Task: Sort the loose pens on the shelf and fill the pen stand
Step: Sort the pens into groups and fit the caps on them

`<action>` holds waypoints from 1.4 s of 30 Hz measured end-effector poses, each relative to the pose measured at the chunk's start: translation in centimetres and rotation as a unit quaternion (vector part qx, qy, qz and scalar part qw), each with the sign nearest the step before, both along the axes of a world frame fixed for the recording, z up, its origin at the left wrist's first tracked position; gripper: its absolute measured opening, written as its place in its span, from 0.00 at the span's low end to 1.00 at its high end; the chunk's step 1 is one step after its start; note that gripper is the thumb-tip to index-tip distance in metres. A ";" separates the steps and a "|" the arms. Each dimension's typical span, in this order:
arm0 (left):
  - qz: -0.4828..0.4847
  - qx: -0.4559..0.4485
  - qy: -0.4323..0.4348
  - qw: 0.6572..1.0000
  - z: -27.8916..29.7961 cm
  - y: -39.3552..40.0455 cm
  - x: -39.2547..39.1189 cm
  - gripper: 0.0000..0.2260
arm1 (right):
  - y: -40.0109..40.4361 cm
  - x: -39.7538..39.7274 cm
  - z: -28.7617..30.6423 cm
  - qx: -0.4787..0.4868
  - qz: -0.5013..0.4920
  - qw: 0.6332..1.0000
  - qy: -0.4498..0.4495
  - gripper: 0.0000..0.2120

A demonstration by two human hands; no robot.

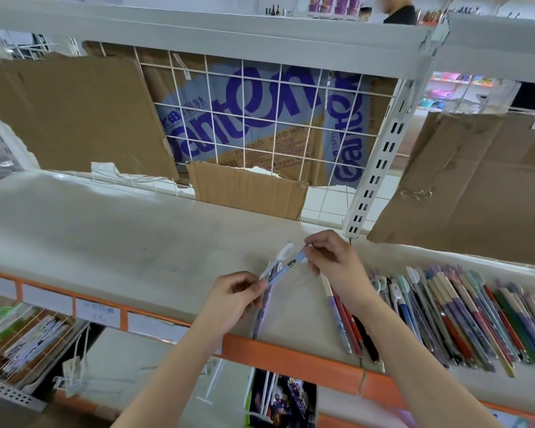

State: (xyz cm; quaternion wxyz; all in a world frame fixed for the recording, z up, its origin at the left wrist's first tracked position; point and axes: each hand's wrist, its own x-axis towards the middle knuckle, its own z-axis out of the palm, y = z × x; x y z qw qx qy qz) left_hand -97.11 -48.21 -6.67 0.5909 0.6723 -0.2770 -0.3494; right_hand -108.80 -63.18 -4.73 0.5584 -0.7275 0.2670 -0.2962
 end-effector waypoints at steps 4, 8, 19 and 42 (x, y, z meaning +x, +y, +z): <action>-0.003 -0.004 -0.009 1.000 0.0 -0.1 0.2 0.11 | -0.2 -0.1 -0.1 0.063 0.013 0.997 -0.033 0.02; 0.012 -0.018 0.011 1.000 -0.1 -0.5 -0.2 0.12 | 0.3 0.4 -0.3 0.074 0.031 0.996 -0.044 0.01; 0.134 -0.017 -0.254 0.958 -2.4 -1.7 -2.2 0.18 | 2.6 1.7 -2.0 0.115 -0.033 0.989 -0.091 0.08; -0.006 0.131 -0.399 0.908 -6.3 -6.2 -3.2 0.23 | -1.2 -4.1 -5.7 -0.400 -0.133 0.861 0.286 0.13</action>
